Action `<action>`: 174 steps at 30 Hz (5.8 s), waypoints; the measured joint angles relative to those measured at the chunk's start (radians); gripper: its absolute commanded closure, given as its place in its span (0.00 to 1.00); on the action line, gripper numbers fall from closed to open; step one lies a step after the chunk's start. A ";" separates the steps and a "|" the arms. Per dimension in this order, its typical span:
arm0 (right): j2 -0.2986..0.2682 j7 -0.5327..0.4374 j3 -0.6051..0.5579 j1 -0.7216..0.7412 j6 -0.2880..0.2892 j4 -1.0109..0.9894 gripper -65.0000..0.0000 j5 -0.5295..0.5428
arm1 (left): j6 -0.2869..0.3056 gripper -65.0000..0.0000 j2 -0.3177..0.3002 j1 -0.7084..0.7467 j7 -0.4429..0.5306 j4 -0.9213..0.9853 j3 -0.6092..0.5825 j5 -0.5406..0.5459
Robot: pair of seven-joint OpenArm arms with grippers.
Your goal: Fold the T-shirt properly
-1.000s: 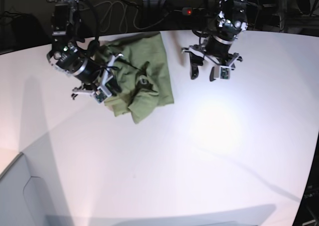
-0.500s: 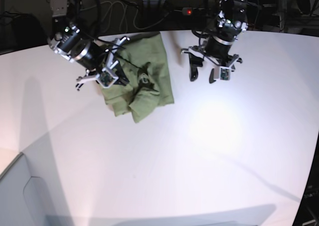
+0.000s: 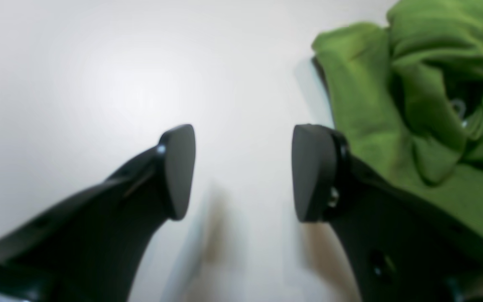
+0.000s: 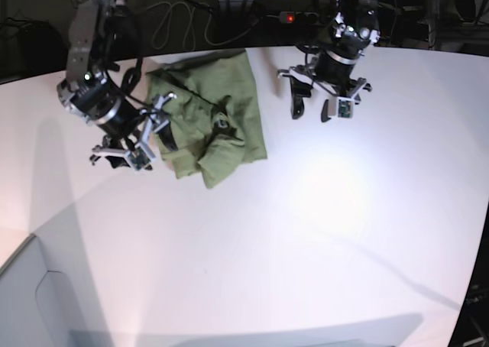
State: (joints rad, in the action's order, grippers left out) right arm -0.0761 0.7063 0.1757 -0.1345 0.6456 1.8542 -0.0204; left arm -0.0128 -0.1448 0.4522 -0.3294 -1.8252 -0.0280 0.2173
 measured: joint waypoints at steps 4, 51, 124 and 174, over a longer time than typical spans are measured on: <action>0.001 0.070 -0.001 0.071 0.000 -0.101 0.47 -0.004 | 0.001 0.46 0.001 -0.003 0.003 0.000 0.000 0.001; 0.002 0.110 -0.008 -0.029 0.024 0.069 1.00 0.085 | 0.002 0.46 -0.002 -0.001 0.004 0.000 0.000 0.000; 0.040 -0.003 -0.182 0.061 0.030 -0.123 0.42 0.079 | 0.012 0.45 0.011 0.042 -0.004 -0.097 0.421 0.001; 0.087 -0.019 -0.246 0.089 0.030 -0.093 0.33 0.083 | 0.010 0.45 0.039 0.085 -0.004 -0.105 0.417 0.000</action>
State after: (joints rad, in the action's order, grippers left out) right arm 0.0113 0.6876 -0.0708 -0.0460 0.6758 1.7615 0.0628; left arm -0.0025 -0.1055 0.5369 -0.3336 -1.9301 0.3893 0.2169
